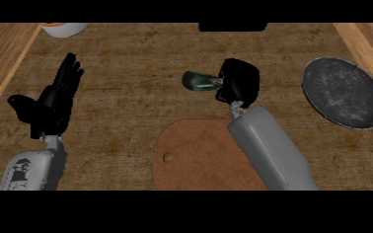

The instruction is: Pick the eggplant from the cutting board and place it in the pan

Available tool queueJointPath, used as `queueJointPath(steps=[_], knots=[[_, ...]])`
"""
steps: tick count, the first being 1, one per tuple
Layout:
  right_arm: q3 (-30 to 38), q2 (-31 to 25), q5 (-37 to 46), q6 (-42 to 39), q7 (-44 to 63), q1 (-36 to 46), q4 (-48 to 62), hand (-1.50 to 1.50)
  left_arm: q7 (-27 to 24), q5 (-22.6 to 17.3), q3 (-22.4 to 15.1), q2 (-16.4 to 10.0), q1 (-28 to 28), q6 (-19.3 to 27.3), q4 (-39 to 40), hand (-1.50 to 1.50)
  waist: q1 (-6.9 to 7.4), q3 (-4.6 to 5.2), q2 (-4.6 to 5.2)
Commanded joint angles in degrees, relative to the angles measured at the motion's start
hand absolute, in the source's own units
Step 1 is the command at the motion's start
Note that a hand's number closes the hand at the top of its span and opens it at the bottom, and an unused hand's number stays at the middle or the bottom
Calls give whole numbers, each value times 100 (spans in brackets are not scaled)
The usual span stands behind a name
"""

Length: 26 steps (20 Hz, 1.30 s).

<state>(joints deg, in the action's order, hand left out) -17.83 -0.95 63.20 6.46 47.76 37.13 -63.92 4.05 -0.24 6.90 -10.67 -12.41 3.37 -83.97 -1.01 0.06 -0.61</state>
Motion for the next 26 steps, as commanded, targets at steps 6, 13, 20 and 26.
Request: queueJointPath(steps=[6, 13, 20, 26], knots=[[370, -597, 582, 198, 696, -414, -1898, 150, 364, -131, 96, -177, -144, -153, -227, 0, 49, -7, 34], [1837, -1293, -658, 931, -254, -691, -2137, 150, 225, -96, 24, -8, -151, -85, -148, 0, 56, -11, 57], [2939, -2321, -1440, 1549, -1912, -1171, -788, 150, 106, 122, -133, 178, -54, 84, -112, 0, 115, -14, 81], [3335, -3029, -1178, 2106, -2960, -802, 1262, 150, 63, 31, -27, 33, -220, -83, 24, 0, 205, -15, 108]])
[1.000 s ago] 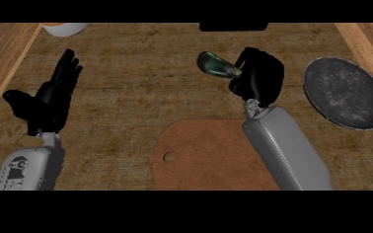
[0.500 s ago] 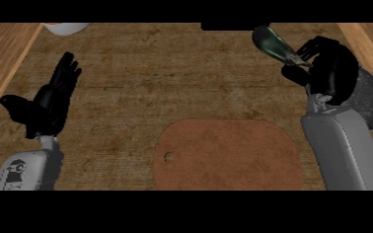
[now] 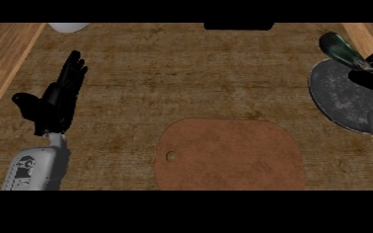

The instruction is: Pick the eggplant from the cutting board and place it in the pan

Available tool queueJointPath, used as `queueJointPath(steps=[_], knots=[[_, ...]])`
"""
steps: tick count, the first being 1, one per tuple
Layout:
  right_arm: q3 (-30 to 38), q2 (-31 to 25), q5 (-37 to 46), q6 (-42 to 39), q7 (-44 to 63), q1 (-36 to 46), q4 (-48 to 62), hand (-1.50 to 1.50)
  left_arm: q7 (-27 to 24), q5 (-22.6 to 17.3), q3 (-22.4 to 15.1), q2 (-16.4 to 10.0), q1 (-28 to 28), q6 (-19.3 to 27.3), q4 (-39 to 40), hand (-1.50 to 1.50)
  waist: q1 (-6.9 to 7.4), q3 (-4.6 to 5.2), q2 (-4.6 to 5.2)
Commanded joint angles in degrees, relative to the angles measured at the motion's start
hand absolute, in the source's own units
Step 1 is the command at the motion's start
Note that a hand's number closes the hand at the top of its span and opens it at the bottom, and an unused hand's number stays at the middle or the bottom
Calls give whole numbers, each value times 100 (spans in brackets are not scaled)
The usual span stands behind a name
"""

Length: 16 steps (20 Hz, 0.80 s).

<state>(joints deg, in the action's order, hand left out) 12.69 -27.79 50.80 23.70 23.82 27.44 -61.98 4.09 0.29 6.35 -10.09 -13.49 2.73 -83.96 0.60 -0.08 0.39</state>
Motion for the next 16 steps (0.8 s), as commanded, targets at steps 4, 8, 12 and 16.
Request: queueJointPath(steps=[4, 8, 12, 16], knots=[[732, -604, -269, 999, -1616, 436, 2531, 150, -178, 56, -42, 56, -138, -25, 272, 0, 84, -8, 36], [1171, -702, -623, 1437, -2366, 681, 3527, 150, 92, -130, 37, -78, -100, -172, -136, 0, 212, -23, 58], [1625, -755, -1292, 900, -2875, 1013, 3770, 150, 33, 108, -140, 78, -241, 2, 100, 0, 184, -37, 87], [1918, -897, -1657, -198, -2994, 896, 4424, -150, -41, -65, -55, -27, 9, -194, -97, 0, 272, -47, 92]])
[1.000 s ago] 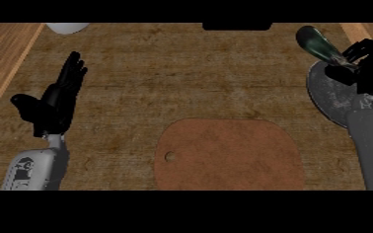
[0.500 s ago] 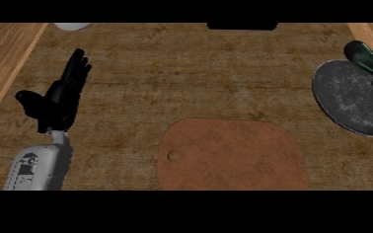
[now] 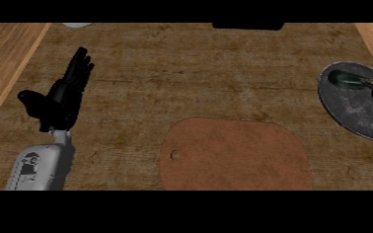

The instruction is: Pick the eggplant from the cutting board and place it in the pan

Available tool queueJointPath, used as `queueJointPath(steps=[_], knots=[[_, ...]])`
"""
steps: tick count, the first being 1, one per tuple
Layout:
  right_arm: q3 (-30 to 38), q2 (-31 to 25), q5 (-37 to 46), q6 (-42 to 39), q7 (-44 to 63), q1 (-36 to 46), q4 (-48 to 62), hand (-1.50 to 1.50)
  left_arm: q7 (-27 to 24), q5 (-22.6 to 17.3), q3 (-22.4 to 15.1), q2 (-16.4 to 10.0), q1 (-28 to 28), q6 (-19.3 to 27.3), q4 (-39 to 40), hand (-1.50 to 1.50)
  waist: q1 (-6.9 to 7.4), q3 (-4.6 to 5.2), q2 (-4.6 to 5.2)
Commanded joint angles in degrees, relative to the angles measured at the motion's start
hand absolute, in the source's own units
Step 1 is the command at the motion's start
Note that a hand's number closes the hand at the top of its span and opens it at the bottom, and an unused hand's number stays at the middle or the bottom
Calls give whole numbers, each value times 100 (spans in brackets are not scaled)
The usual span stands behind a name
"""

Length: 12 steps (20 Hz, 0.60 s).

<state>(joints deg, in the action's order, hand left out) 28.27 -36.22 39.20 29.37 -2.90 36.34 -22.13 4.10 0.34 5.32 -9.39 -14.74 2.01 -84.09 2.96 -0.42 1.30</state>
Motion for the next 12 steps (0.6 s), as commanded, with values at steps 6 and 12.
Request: queueJointPath(steps=[6, 12], knots=[[585, -246, -723, -1273, -1131, 68, 872, -150, 154, -71, -4, -49, -25, -92, -160, 0, 39, -7, 14], [1270, 198, -1463, -586, -2523, -156, 518, -150, 147, -14, 131, -80, -173, 42, 87, 0, -157, 6, -40]])
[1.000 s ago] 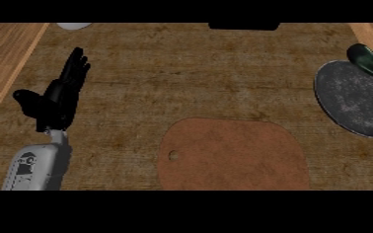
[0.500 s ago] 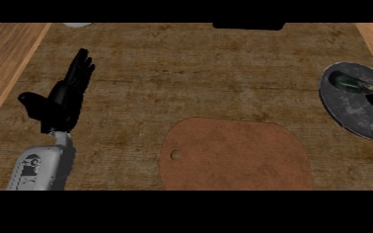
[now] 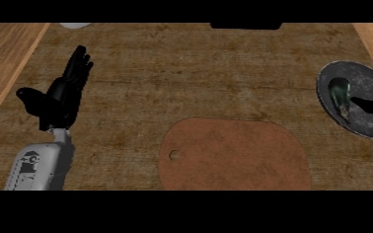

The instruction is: Pick the eggplant from the cutting board and place it in the pan

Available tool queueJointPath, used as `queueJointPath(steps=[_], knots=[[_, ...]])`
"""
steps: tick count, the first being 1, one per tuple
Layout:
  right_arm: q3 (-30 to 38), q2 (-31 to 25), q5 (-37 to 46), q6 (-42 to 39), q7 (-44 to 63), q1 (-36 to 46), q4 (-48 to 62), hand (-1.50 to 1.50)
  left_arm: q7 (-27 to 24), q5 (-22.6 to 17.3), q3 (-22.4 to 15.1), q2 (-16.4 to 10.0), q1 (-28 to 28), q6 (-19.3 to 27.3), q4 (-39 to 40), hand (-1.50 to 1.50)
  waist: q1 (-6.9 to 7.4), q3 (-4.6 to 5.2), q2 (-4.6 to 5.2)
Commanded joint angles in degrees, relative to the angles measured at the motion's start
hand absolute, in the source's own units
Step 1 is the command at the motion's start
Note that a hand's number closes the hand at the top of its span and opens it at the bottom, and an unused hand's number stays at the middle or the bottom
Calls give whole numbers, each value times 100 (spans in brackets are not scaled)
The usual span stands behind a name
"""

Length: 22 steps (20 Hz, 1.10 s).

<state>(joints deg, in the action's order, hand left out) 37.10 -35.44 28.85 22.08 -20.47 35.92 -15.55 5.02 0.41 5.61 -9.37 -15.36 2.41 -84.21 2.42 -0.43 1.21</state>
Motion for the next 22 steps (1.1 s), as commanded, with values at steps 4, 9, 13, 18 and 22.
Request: queueJointPath(steps=[4, 9, 13, 18, 22], knots=[[967, 171, -1162, -261, -1421, -371, -315, -150, -39, -112, 229, -130, 1, -54, 218, 0, -224, 24, -84], [982, 144, -1601, -1820, -1706, -1031, -563, -150, -160, -139, 455, -296, -141, -66, 522, 0, -397, 50, -145], [870, 558, -1866, -2254, -1601, -1517, -1454, -150, 289, 26, 178, -156, 221, 96, -220, 0, -445, 68, -223], [962, 647, -2295, -2971, -1403, -2591, -2760, -150, 126, -28, 251, -165, 505, 49, -289, 0, -501, 78, -228], [912, 1298, -2532, -3095, -1097, -3451, -4189, -150, -43, 127, 146, -41, 556, 165, -250, 0, -506, 78, -199]])
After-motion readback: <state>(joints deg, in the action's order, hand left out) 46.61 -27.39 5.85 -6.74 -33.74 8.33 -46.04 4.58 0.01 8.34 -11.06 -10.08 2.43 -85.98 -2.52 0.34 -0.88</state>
